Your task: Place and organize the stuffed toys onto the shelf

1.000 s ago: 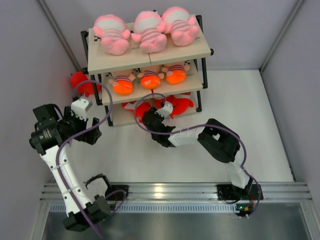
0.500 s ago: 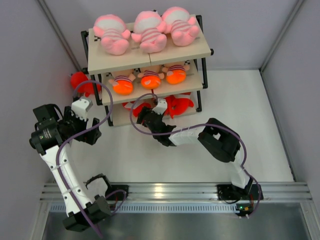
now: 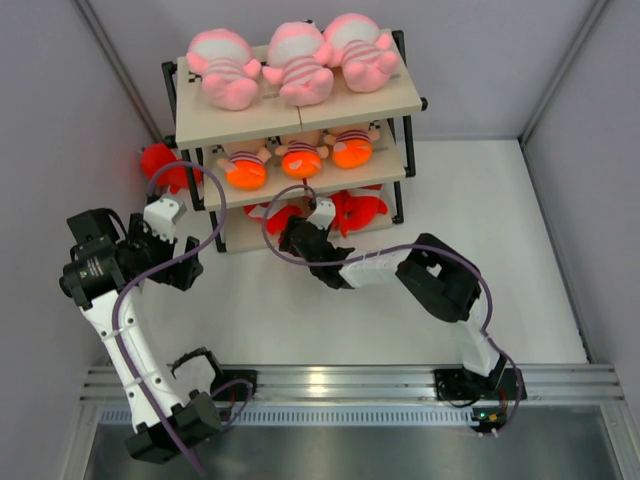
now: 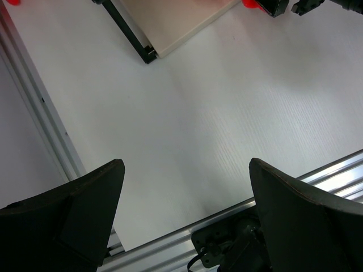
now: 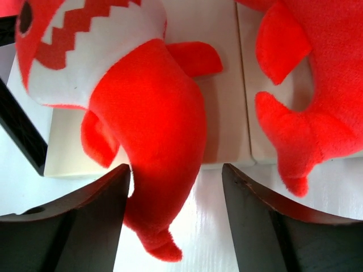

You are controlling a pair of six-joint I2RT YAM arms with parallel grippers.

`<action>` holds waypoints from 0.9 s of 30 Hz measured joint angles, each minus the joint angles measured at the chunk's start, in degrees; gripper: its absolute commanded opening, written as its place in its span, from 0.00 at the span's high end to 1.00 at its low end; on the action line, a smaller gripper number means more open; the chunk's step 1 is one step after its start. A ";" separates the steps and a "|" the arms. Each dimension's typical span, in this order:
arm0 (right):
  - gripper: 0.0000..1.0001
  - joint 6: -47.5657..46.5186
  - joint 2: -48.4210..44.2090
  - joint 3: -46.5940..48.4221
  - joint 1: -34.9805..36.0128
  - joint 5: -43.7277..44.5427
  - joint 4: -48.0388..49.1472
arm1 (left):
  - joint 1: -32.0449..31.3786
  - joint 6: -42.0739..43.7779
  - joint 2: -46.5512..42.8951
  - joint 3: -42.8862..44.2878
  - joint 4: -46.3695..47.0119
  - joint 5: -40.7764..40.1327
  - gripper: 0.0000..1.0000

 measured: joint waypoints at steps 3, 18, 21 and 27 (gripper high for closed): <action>0.50 1.44 0.83 0.39 -0.92 -1.57 0.13 | 0.00 0.04 0.00 -0.02 0.00 -0.02 0.03; 1.00 12.17 2.23 0.50 -1.09 -2.97 2.34 | 0.00 0.44 0.00 -1.05 0.00 -0.11 0.03; 1.00 16.33 2.21 -0.09 -0.72 0.63 2.40 | 0.00 0.44 0.02 -1.14 0.00 0.04 0.03; 1.00 26.60 1.88 1.64 1.62 11.50 -1.97 | 0.00 0.20 0.02 -1.14 0.00 0.90 0.03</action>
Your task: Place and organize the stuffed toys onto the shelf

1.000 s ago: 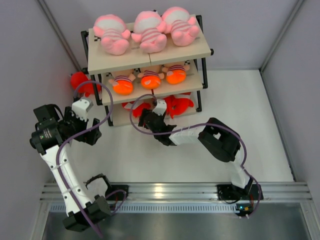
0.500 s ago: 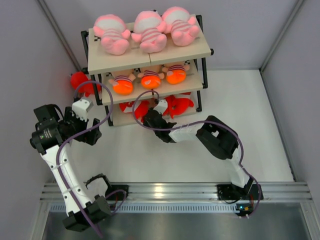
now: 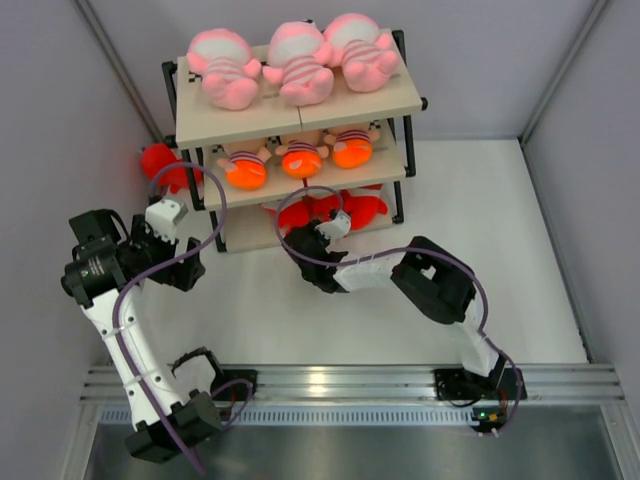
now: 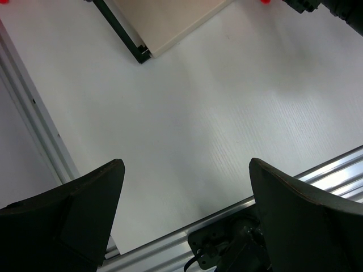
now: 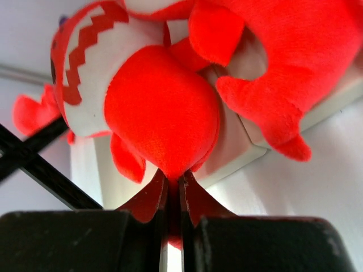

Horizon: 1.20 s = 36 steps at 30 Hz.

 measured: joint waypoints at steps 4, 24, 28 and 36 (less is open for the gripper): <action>1.00 9.03 -0.55 0.59 1.05 5.27 -3.54 | 0.00 -0.11 0.37 0.02 -0.02 -0.02 0.03; 0.91 18.58 5.86 14.62 1.16 11.30 -17.22 | 0.00 0.09 4.02 0.74 0.02 0.31 0.04; 0.59 16.44 5.86 13.07 1.16 10.54 -14.34 | 0.00 0.09 4.00 0.74 0.02 0.39 0.04; 0.43 12.41 5.66 9.01 1.38 9.62 -9.62 | 0.00 0.24 3.98 0.70 0.07 0.04 0.04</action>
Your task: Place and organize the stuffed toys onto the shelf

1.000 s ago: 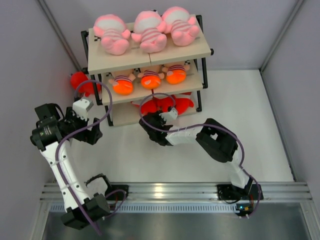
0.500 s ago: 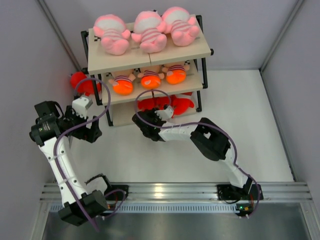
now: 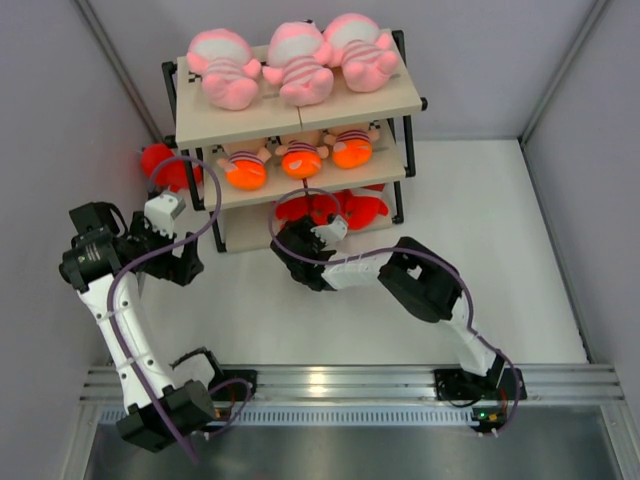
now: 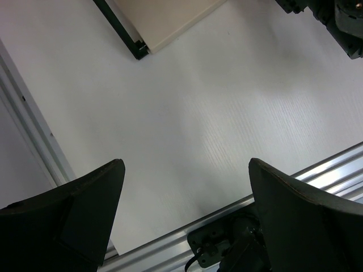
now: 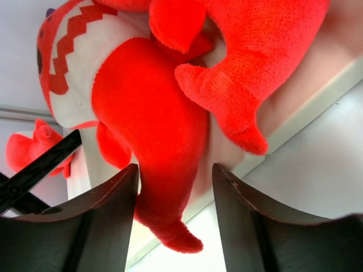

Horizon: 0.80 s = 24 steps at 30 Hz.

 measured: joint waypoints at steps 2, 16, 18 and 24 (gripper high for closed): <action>0.34 -1.22 -0.70 -1.60 0.20 0.00 1.70 | 0.00 -0.07 -0.04 -0.44 0.24 -0.52 0.04; 0.07 -13.55 -10.75 -7.54 1.86 -2.43 3.82 | 0.00 -1.95 -0.22 -2.62 3.93 -8.13 0.05; 0.07 -15.96 -12.92 -9.40 1.92 -3.37 4.55 | 0.00 -2.25 -0.09 -2.60 5.29 -10.51 0.11; 0.08 -25.38 -21.42 -17.31 2.99 -4.33 7.02 | 1.22 -2.82 3.21 -2.60 9.68 -17.42 0.21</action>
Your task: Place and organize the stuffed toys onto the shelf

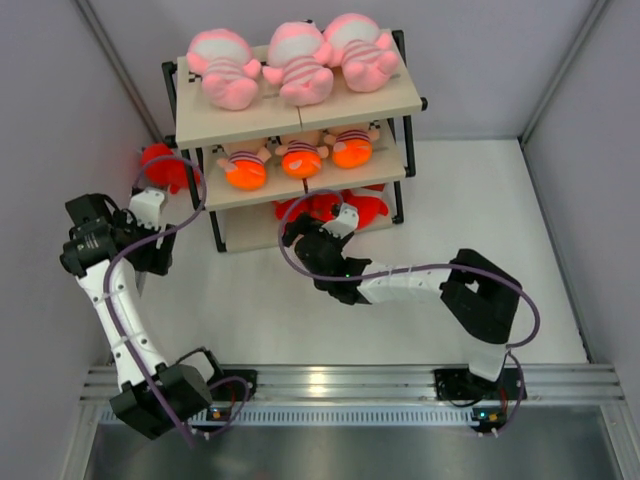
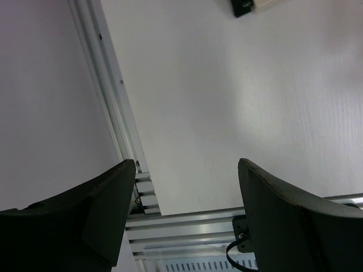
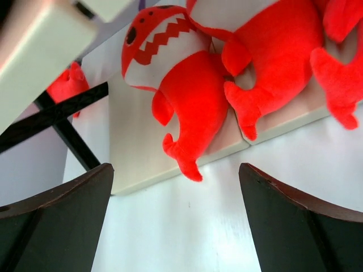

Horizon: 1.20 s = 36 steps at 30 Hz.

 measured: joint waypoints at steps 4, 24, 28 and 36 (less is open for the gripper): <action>0.09 -7.91 -5.60 -3.67 1.27 0.39 1.55 | 1.84 -1.25 4.11 0.02 4.50 -2.29 0.22; 0.10 -36.81 -24.37 -14.47 2.43 1.68 9.27 | -5.81 -14.60 22.43 1.09 32.65 -12.98 0.25; 0.10 -40.19 -26.18 -14.58 3.06 2.21 9.25 | -6.16 -16.94 26.60 1.62 37.40 -13.53 0.25; 0.10 -45.68 -26.64 -14.56 4.11 2.82 9.31 | -6.29 -20.70 35.08 2.49 45.44 -14.71 0.24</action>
